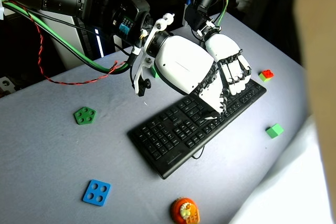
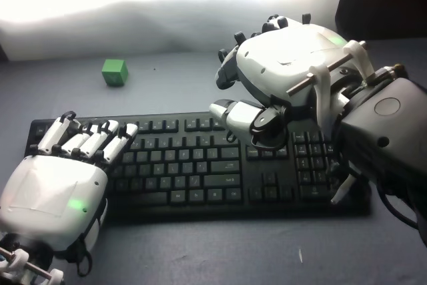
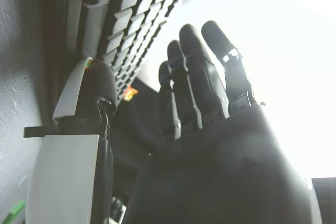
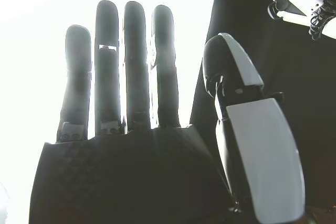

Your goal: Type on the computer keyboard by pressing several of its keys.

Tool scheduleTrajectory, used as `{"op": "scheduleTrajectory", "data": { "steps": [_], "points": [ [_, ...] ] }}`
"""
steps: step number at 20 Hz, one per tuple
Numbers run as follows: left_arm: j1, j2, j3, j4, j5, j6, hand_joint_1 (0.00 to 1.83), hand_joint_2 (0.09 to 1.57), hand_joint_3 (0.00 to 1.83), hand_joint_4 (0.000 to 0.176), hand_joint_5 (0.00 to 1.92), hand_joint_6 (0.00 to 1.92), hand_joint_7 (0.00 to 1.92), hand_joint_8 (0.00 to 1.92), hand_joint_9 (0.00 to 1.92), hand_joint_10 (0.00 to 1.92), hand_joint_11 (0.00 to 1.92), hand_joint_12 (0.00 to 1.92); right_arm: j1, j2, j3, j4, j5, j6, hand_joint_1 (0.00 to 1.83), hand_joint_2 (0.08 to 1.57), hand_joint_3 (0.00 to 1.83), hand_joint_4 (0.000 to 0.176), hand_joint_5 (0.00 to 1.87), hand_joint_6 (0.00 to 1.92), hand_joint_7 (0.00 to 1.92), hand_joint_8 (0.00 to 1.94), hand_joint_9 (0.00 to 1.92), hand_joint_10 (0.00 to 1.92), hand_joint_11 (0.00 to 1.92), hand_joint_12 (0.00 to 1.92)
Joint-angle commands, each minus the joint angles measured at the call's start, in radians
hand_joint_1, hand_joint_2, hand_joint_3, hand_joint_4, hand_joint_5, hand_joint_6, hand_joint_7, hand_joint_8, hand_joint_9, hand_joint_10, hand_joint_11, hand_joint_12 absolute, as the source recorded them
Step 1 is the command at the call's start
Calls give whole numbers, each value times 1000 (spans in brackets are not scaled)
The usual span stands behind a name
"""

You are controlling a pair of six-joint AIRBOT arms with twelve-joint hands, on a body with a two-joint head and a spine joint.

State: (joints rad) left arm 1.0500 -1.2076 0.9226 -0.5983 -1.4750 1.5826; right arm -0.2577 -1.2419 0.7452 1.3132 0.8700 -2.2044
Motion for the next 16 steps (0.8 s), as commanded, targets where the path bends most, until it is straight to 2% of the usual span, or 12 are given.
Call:
{"op": "scheduleTrajectory", "data": {
  "steps": [1,2,3,4,8,9,12,15,16],
  "points": [
    [-5,-2,9,36,-99,3,1321,1095,0,31,280,6,307,7,401,19,0,1029,15,5,-5,-81,36,-2,547,1306,0,0,734,72,733,2,496,668,137,1662],
    [-6,-2,10,36,-99,-1,1254,1084,0,31,270,1,313,4,417,22,0,1063,16,6,-5,-81,34,-5,529,1313,2,0,727,71,731,1,485,666,123,1660],
    [-7,-1,10,36,-99,-10,1144,1152,0,28,247,0,292,1,399,14,0,1040,18,10,-5,-81,31,-6,526,1315,3,0,723,70,730,1,485,666,123,1660],
    [-8,0,10,36,-98,-15,929,1185,1,33,267,8,334,13,423,23,0,1113,20,13,-5,-81,30,-6,518,1318,4,0,723,71,738,3,497,671,142,1650],
    [-21,9,-2,31,-71,-48,285,1228,17,15,328,26,429,32,462,36,0,1167,23,50,-32,-81,18,-7,519,1314,0,0,734,79,744,5,490,671,127,1668],
    [-27,16,-6,31,-60,-56,198,1236,18,19,325,23,435,30,466,36,0,1169,25,58,-42,-81,15,-8,537,1310,0,0,725,75,737,2,485,669,119,1668],
    [-56,61,-38,30,-2,-83,9,1263,10,16,332,15,462,15,483,38,0,1183,25,74,-64,-81,23,-18,553,1296,0,0,737,81,756,7,514,647,142,1644],
    [-105,143,-102,30,102,-89,0,1267,5,8,392,31,503,18,507,46,0,1220,25,82,-69,-81,26,-19,524,1300,0,0,750,87,763,8,525,634,154,1634],
    [-133,189,-135,30,167,-94,0,1275,6,2,418,39,522,21,513,49,0,1238,25,85,-72,-80,30,-19,525,1304,1,0,755,89,761,6,523,634,154,1640]
  ]
}}
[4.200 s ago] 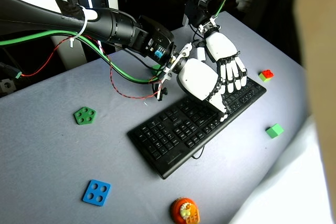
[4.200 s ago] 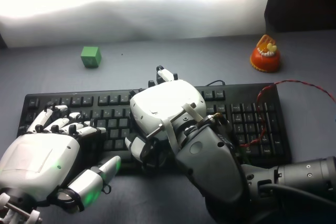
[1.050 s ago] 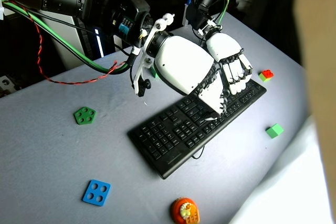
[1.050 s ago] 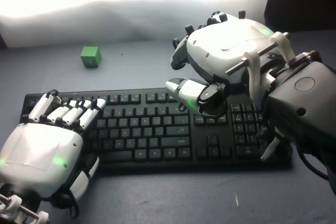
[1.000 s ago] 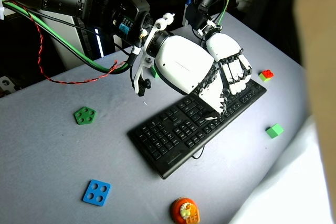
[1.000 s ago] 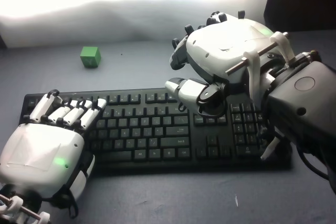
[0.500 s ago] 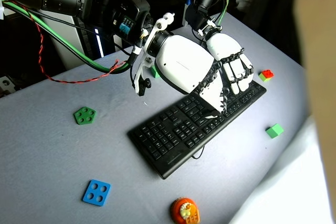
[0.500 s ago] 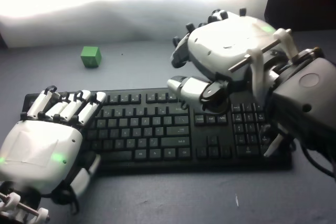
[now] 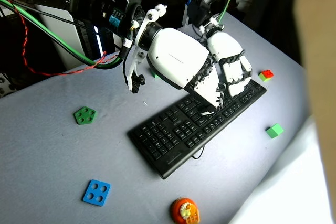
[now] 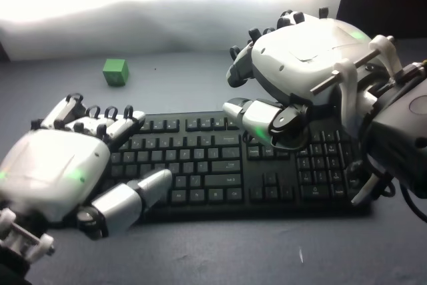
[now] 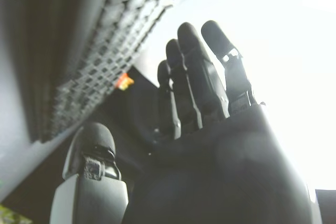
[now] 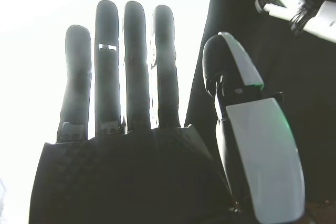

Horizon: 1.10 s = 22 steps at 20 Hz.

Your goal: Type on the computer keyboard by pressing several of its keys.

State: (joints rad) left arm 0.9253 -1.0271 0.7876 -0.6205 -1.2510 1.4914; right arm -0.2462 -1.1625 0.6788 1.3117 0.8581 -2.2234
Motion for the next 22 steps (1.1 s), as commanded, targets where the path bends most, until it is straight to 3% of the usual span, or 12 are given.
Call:
{"op": "scheduleTrajectory", "data": {
  "steps": [1,3,5,7,9,10,11,12,14,16,17,22],
  "points": [
    [-22,33,-18,52,-15,-8,0,1283,7,0,471,59,568,36,538,64,0,1291,13,7,-8,-78,46,0,514,1307,2,0,758,91,769,9,528,639,158,1645],
    [-60,95,-60,52,78,-24,0,1303,12,0,596,116,674,80,609,113,0,1412,17,8,-11,-53,58,-7,497,1303,0,0,800,113,881,49,594,729,171,1627],
    [-107,177,-114,52,174,-32,1,1343,0,0,658,420,697,591,424,991,0,1631,21,7,-13,-18,69,-21,452,1305,0,0,918,226,1011,259,665,1050,264,1680],
    [-154,237,-153,52,246,-31,2,1345,0,0,647,630,635,990,402,1269,38,1718,17,7,-18,-17,75,-26,433,1304,0,0,922,376,893,708,639,1258,289,1748],
    [-199,281,-183,61,312,-36,100,1343,1,0,764,1145,734,1424,633,1572,411,1848,16,7,-20,-17,77,-31,393,1304,0,0,888,1126,938,1368,751,1588,550,1914],
    [-220,290,-194,61,333,-37,57,1353,4,0,790,1354,771,1578,679,1729,487,1906,16,7,-20,-17,77,-32,349,1326,6,0,850,1361,963,1496,806,1733,617,1920],
    [-234,293,-199,61,346,-38,62,1376,7,0,894,1474,941,1661,842,1832,646,1918,17,7,-20,-17,77,-32,306,1336,8,0,978,1561,1116,1658,1036,1883,895,1921],
    [-255,293,-204,64,366,-39,162,1391,6,0,1021,1594,1103,1690,1015,1870,820,1920,17,7,-20,-17,77,-32,274,1346,10,0,1104,1679,1271,1751,1245,1913,1157,1921],
    [-292,293,-208,70,401,-39,337,1407,3,0,1079,1741,1204,1743,1147,1908,988,1921,19,7,-20,-17,78,-32,255,1384,0,0,1177,1751,1347,1812,1351,1921,1323,1921],
    [-316,292,-211,70,409,-36,390,1428,5,0,1055,1851,1191,1865,1179,1920,1047,1921,19,7,-20,-17,80,-34,245,1429,4,156,1217,1713,1339,1858,1360,1921,1323,1921],
    [-327,292,-212,70,416,-36,395,1427,3,0,1049,1862,1186,1883,1186,1921,1055,1921,20,7,-20,-17,83,-36,251,1433,4,172,1217,1732,1329,1882,1358,1921,1337,1921],
    [-362,289,-199,67,435,-37,386,1450,6,0,1051,1883,1163,1892,1145,1921,1039,1921,23,18,-27,-17,107,-58,306,1493,15,176,1181,1896,1327,1938,1382,1921,1374,1921]
  ]
}}
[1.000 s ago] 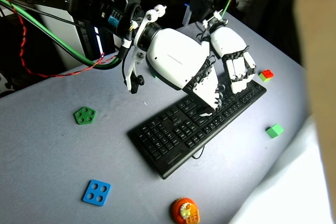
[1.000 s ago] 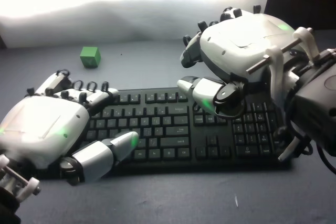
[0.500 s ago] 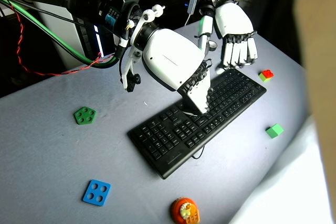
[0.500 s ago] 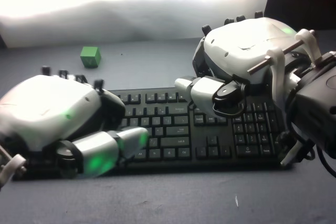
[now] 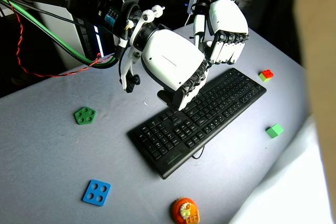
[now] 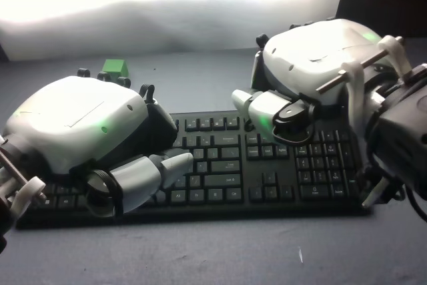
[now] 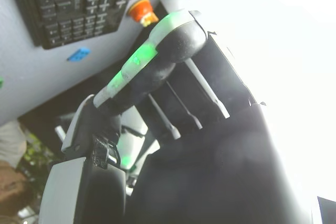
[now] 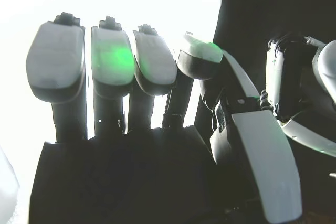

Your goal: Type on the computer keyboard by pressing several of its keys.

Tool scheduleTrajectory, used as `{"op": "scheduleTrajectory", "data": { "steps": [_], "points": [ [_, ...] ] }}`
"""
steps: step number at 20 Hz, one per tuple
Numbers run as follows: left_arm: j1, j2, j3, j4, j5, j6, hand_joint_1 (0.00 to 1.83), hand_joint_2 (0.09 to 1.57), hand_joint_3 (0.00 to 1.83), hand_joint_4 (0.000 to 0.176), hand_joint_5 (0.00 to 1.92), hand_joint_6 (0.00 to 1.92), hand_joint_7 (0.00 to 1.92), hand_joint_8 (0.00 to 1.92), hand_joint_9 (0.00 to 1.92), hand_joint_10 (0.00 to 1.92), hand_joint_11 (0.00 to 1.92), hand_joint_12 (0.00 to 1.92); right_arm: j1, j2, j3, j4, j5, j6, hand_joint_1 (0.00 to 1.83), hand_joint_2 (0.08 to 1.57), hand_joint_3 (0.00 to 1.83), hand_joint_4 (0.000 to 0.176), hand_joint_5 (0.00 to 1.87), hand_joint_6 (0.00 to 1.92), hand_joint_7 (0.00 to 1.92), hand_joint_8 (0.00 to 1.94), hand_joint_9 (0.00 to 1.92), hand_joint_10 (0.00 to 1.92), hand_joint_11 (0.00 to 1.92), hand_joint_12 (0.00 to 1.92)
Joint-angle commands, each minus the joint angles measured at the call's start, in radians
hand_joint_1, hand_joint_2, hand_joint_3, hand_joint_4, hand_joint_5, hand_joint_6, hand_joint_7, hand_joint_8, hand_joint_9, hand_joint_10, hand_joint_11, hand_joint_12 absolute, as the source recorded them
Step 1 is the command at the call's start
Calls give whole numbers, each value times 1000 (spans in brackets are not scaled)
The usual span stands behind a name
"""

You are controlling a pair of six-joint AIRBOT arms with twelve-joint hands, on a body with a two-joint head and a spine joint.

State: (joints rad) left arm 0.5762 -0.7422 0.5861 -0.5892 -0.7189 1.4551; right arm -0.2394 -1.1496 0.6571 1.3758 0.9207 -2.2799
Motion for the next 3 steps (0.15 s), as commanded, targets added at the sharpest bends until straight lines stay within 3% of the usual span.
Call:
{"op": "scheduleTrajectory", "data": {
  "steps": [1,3],
  "points": [
    [-19,4,6,35,-90,-1,392,1461,8,0,1034,1891,1149,1911,1140,1921,1044,1921,16,7,-7,-81,46,-3,321,1510,19,176,1171,1905,1318,1940,1375,1921,1375,1921],
    [-29,4,12,36,-79,-1,425,1465,5,0,1030,1893,1129,1914,1120,1921,1009,1921,14,15,-14,-81,66,-18,297,1537,24,176,1165,1918,1309,1934,1358,1921,1351,1921]
  ]
}}
